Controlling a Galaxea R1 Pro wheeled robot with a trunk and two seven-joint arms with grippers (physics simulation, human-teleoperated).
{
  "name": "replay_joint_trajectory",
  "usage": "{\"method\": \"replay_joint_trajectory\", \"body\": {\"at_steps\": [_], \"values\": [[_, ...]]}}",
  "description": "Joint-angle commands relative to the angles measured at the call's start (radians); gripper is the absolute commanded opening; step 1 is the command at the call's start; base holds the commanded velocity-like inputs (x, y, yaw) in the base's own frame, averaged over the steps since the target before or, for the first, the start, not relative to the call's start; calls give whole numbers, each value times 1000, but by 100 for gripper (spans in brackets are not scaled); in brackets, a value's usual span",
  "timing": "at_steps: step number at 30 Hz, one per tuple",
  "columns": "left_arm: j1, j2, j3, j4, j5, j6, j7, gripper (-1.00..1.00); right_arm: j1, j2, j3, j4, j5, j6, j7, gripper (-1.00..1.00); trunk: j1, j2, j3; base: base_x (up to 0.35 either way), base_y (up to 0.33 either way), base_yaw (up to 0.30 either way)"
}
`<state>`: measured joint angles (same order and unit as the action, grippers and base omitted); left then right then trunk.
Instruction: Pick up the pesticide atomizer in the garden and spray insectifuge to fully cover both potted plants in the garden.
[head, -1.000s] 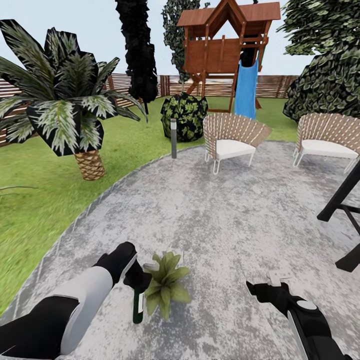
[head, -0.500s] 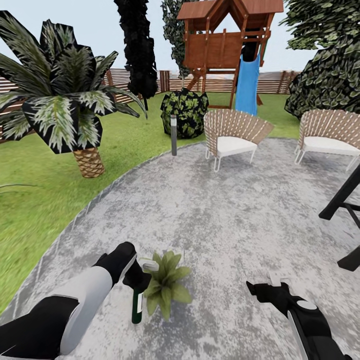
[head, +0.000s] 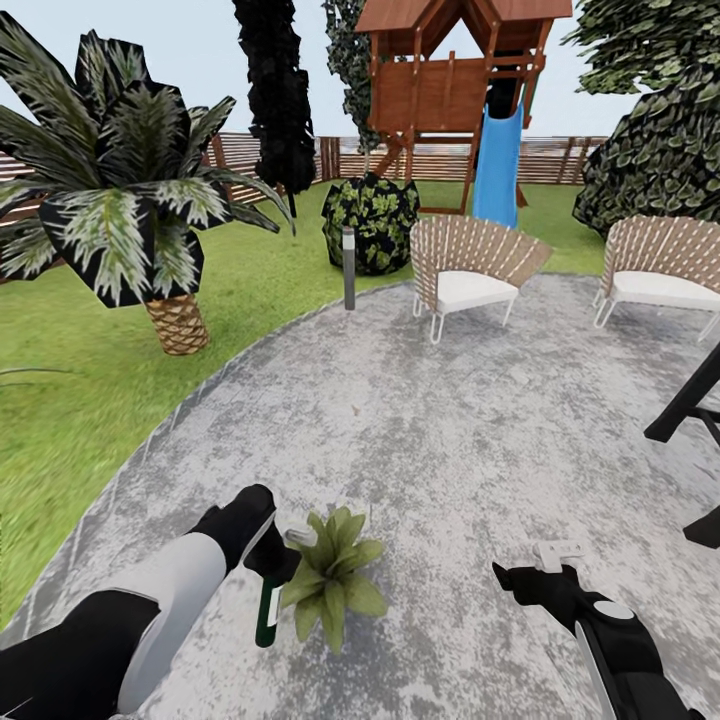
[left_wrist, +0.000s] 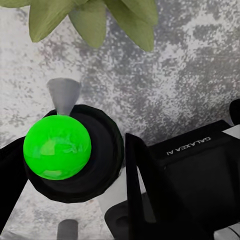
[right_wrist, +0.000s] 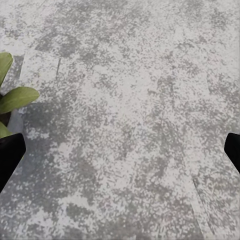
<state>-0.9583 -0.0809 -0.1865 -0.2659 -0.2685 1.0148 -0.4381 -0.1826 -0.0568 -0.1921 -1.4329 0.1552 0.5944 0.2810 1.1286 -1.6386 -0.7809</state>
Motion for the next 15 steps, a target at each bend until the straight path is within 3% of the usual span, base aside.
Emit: {"method": "replay_joint_trajectory", "body": {"at_steps": [1, 6, 15], "values": [[0, 0, -3, -1, -12, 2, -10, -100, -1, 0, -1, -1, 10, 4, 9, 100, 0, 0, -1, 0, 0, 19], [0, 0, -67, -1, -11, 2, -11, -100, -1, 0, -1, -1, 10, 4, 9, 100, 0, 0, -2, 0, 0, 4], [0, -1, -73, -1, -9, 2, -11, -100, -1, 0, -1, -1, 10, 4, 9, 100, 0, 0, -2, 0, 0, 0]]}}
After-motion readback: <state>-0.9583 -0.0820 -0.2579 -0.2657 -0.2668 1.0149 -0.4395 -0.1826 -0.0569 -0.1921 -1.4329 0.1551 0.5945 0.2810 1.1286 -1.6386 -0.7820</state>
